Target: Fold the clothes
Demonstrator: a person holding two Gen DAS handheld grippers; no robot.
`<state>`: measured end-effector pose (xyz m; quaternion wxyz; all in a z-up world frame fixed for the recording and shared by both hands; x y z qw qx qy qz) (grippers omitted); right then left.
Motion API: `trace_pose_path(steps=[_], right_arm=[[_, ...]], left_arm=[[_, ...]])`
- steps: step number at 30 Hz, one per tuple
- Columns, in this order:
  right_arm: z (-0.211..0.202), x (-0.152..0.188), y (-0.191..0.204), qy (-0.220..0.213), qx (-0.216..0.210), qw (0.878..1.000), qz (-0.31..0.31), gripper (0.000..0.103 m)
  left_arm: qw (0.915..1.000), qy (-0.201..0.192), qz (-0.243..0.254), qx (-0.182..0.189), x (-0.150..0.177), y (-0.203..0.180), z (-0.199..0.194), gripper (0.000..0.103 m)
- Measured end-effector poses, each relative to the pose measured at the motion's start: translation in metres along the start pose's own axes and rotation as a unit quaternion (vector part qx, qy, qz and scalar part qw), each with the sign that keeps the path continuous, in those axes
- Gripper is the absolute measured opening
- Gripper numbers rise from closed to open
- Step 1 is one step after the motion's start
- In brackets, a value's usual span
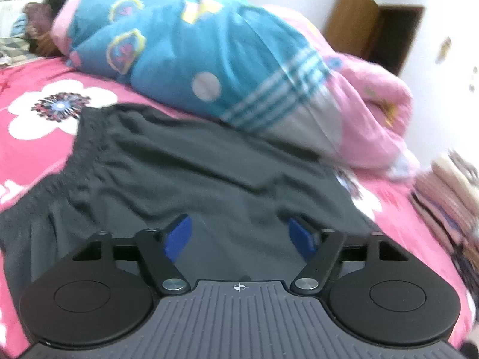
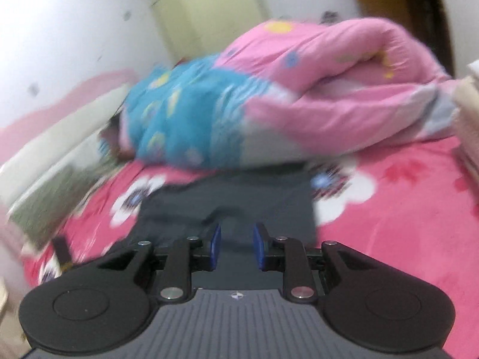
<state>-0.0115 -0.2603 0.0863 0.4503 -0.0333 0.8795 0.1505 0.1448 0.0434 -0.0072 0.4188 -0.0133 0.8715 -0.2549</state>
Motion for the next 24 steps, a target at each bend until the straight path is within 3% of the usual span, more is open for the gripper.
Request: trace_pose_path(steps=[3, 8, 13, 18, 24], right_arm=[[0.033, 0.034, 0.025, 0.037, -0.029, 0.999, 0.009, 0.026], [0.093, 0.077, 0.056, 0.069, -0.043, 0.997, -0.009, 0.026], [0.122, 0.107, 0.064, 0.072, -0.012, 0.996, -0.043, 0.026], [0.114, 0.14, 0.047, 0.07, 0.057, 0.993, -0.077, 0.026], [0.066, 0.167, 0.02, 0.054, 0.105, 0.99, -0.073, 0.025]], left_arm=[[0.9997, 0.022, 0.006, 0.002, 0.02, 0.0, -0.009, 0.076], [0.9984, 0.052, 0.016, -0.015, 0.054, 0.007, -0.019, 0.076], [0.9971, 0.035, 0.055, -0.039, 0.072, 0.0, -0.028, 0.079], [0.9958, 0.028, 0.071, -0.05, 0.079, -0.005, -0.029, 0.087], [0.9953, 0.026, 0.072, -0.06, 0.082, -0.01, -0.025, 0.095]])
Point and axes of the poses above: each gripper's, at about its wrist camera, not at the fingertips, and z roughly the way its jaws point, y to its left, x to its underside, the point moved 2 cm from there along z, roughly the way its jaws point, and after that the axes turned 8 degrees about -z, right-handed, at the moved point
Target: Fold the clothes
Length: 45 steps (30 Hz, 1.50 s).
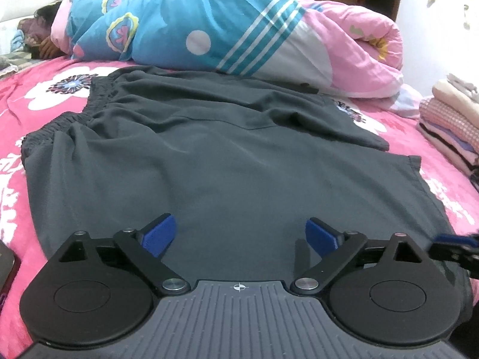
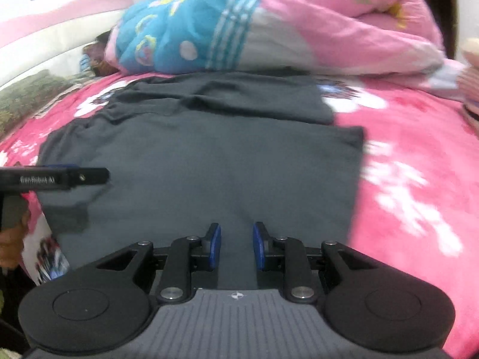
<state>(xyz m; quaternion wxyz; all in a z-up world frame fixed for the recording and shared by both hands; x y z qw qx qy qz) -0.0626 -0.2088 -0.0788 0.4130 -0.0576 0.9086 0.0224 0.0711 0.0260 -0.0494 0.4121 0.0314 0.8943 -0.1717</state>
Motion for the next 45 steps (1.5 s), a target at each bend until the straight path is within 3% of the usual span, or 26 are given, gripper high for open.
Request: trace_pose_path(steps=[7, 11, 16, 21, 23, 34, 45], right_arm=[[-0.046, 0.017, -0.029, 0.006, 0.062, 0.998, 0.025, 0.026], [-0.068, 0.012, -0.027, -0.037, 0.042, 0.998, 0.031, 0.026], [-0.066, 0.006, 0.008, -0.08, -0.011, 0.996, -0.027, 0.026], [-0.04, 0.021, 0.034, -0.058, -0.033, 0.996, -0.061, 0.026], [-0.033, 0.031, 0.038, -0.048, -0.02, 0.996, -0.074, 0.026], [-0.041, 0.052, 0.037, -0.067, -0.007, 0.995, -0.08, 0.031], [-0.044, 0.052, 0.039, -0.048, -0.004, 0.996, -0.08, 0.034]], left_arm=[[0.9996, 0.005, -0.004, -0.026, 0.0, -0.006, 0.001, 0.098], [0.9987, 0.01, -0.005, -0.049, 0.0, -0.01, 0.004, 0.101], [0.9961, 0.019, 0.009, -0.086, 0.001, -0.019, 0.009, 0.103], [0.994, 0.024, 0.009, -0.106, 0.001, -0.023, 0.01, 0.103], [0.9932, 0.028, 0.013, -0.112, 0.001, -0.025, 0.012, 0.103], [0.9898, 0.035, 0.008, -0.138, 0.0, -0.032, 0.014, 0.103], [0.9878, 0.051, -0.003, -0.147, -0.003, -0.032, 0.014, 0.103]])
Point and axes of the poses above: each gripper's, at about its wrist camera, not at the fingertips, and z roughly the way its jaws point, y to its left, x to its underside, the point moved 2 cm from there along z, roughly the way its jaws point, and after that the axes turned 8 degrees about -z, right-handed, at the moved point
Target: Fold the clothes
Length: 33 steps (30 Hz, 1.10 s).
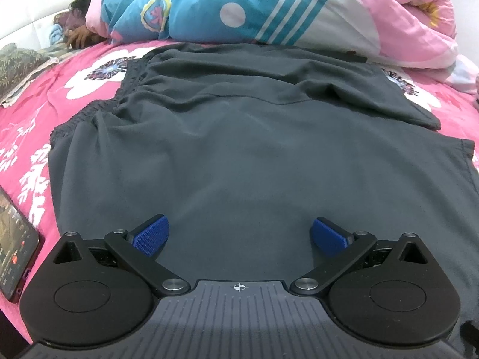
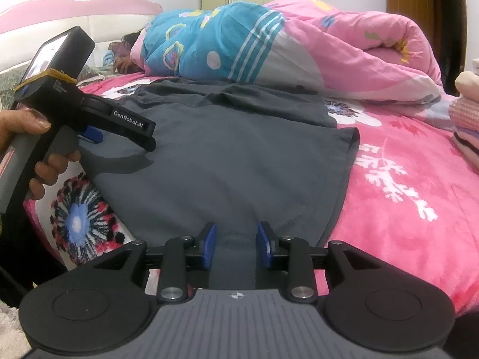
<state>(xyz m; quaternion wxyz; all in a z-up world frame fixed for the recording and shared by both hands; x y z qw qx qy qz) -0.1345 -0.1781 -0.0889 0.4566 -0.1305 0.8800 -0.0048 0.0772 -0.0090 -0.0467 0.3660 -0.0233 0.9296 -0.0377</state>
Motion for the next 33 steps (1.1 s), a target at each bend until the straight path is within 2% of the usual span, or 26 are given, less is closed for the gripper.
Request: trace_pose_path(steps=[5, 13, 16, 21, 26, 33], right_arm=[[-0.009, -0.005, -0.001, 0.022, -0.019, 0.999, 0.017, 0.036], [-0.019, -0.02, 0.007, -0.023, -0.119, 0.989, 0.084, 0.036], [-0.01, -0.021, 0.012, -0.017, -0.163, 0.98, 0.115, 0.036], [0.008, -0.013, 0.021, 0.003, -0.231, 0.956, 0.184, 0.036], [0.026, -0.001, 0.027, 0.025, -0.255, 0.938, 0.234, 0.036], [0.04, 0.013, 0.019, 0.036, -0.26, 0.916, 0.302, 0.035]], left_arm=[[1.0, 0.002, 0.0, -0.002, 0.0, 0.0, 0.0, 0.103], [1.0, 0.005, 0.0, -0.002, -0.001, 0.0, -0.001, 0.103], [1.0, 0.007, 0.0, -0.003, -0.001, 0.0, -0.001, 0.103], [1.0, 0.008, 0.0, -0.005, 0.0, -0.001, -0.001, 0.103], [1.0, 0.008, 0.001, -0.005, -0.001, 0.0, -0.001, 0.103], [1.0, 0.006, 0.001, -0.004, 0.0, 0.001, -0.002, 0.103]])
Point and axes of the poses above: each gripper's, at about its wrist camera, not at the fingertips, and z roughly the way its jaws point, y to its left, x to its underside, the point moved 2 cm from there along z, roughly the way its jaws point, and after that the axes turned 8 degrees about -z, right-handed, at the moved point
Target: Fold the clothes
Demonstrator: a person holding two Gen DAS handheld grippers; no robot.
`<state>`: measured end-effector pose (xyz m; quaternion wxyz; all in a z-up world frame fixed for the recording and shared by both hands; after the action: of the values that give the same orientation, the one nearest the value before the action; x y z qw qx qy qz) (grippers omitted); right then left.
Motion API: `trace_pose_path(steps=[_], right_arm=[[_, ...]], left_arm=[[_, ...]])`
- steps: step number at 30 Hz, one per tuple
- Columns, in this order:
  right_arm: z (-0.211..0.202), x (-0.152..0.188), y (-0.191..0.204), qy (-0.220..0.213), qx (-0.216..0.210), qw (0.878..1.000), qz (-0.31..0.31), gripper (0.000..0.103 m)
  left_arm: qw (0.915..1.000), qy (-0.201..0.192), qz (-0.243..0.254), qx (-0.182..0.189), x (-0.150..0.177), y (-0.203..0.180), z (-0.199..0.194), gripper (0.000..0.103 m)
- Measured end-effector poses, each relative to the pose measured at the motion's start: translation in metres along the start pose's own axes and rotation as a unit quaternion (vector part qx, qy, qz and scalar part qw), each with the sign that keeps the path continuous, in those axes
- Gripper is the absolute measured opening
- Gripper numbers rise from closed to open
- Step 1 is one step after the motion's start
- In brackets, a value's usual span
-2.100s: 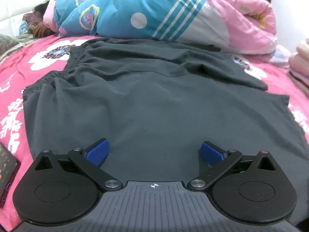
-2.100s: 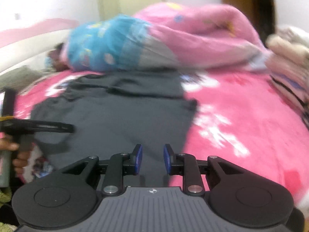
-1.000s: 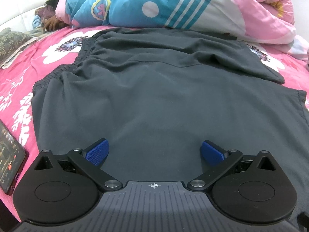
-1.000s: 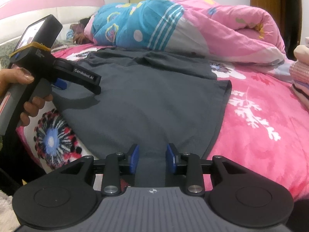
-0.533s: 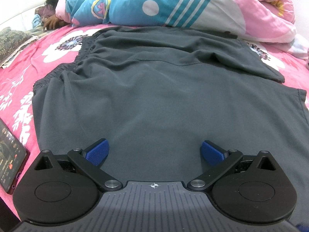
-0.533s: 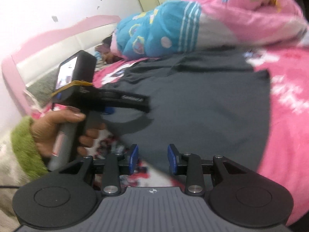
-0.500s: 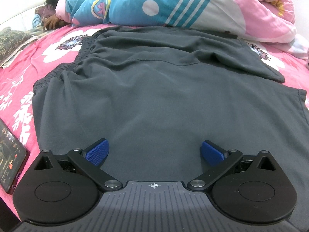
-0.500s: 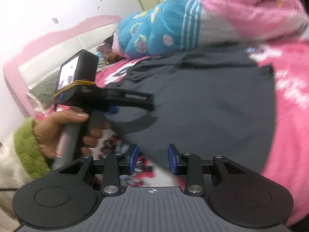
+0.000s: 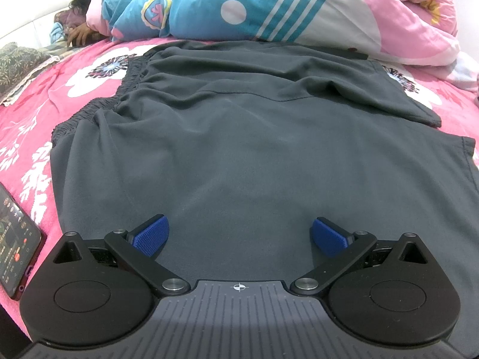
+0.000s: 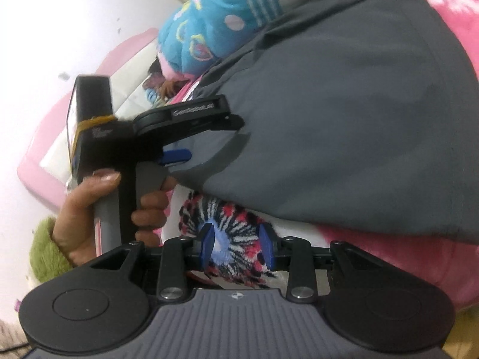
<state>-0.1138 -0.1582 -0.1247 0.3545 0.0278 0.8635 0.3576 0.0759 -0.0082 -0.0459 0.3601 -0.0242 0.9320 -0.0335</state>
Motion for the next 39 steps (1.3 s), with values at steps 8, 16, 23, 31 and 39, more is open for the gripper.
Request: trace_pose_path(steps=[8, 16, 23, 31, 39], right_arm=[[0.002, 0.0, -0.012, -0.008, -0.013, 0.999, 0.051, 0.035], [0.005, -0.002, -0.016, -0.006, -0.017, 0.997, 0.069, 0.035], [0.001, -0.004, -0.024, -0.016, -0.023, 0.993, 0.116, 0.035], [-0.006, -0.005, -0.039, -0.037, -0.024, 0.98, 0.194, 0.035], [-0.017, -0.006, -0.053, -0.075, -0.025, 0.96, 0.268, 0.036]], left_arm=[[0.9995, -0.017, -0.011, 0.022, 0.002, 0.007, -0.006, 0.103], [0.9935, -0.091, -0.048, 0.049, 0.008, 0.033, -0.042, 0.103], [0.9844, -0.136, -0.083, 0.075, 0.022, 0.062, -0.064, 0.103], [0.9733, -0.158, -0.139, 0.091, 0.035, 0.095, -0.071, 0.103], [0.9677, -0.157, -0.167, 0.105, 0.036, 0.111, -0.068, 0.102]])
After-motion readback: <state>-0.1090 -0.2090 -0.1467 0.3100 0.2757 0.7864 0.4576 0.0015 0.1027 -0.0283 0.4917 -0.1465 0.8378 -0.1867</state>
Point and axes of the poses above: each gripper's, at about its wrist camera, not at the fingertips, and z roughly the way its jaws point, y to its left, x to its underside, the point moved 2 cm from there along z, roughly the way its jaws point, and after that the axes turned 8 degrees about -z, right-handed, at the moved point
